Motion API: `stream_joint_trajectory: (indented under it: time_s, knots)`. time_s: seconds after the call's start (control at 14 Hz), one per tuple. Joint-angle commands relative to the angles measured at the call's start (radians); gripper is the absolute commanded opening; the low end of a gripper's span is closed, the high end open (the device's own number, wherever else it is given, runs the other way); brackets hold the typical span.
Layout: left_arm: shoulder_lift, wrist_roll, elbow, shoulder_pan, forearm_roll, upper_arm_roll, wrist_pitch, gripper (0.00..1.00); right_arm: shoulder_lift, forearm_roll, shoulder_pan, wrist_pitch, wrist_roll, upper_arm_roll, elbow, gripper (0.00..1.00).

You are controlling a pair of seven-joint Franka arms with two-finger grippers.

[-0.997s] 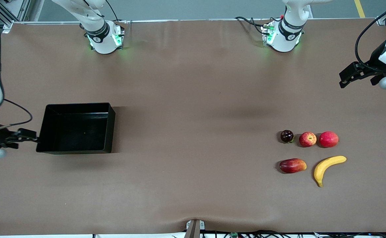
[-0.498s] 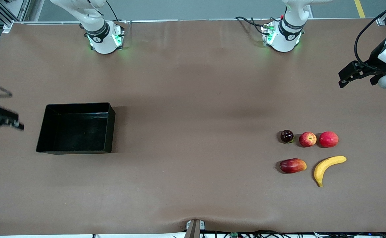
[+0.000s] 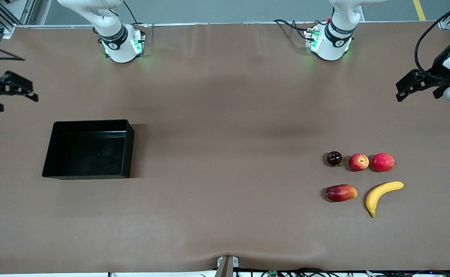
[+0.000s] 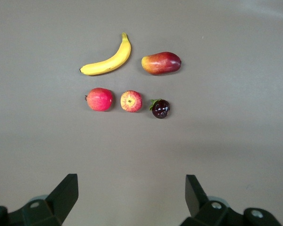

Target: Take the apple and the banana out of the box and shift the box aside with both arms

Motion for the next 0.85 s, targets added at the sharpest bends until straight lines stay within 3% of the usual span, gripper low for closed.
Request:
stream_joint_trajectory:
  time_s: [0.0, 0.14, 0.36, 0.78]
  knots:
    - [-0.016, 0.017, 0.006, 0.007, -0.017, -0.007, -0.021, 1.00, -0.089, -0.015, -0.006, 0.042, 0.001, -0.018, -0.130, 1.00]
    - [-0.013, 0.021, 0.015, 0.007, -0.016, -0.005, -0.021, 1.00, -0.082, -0.004, -0.029, 0.025, 0.002, -0.009, -0.106, 1.00]
    - [-0.012, 0.011, 0.017, 0.007, -0.017, -0.005, -0.021, 1.00, 0.015, -0.003, -0.057, 0.012, -0.068, -0.010, 0.058, 1.00]
    - [-0.013, 0.013, 0.024, 0.007, -0.013, -0.005, -0.050, 1.00, 0.020, -0.015, -0.020, 0.006, -0.089, -0.012, 0.063, 1.00]
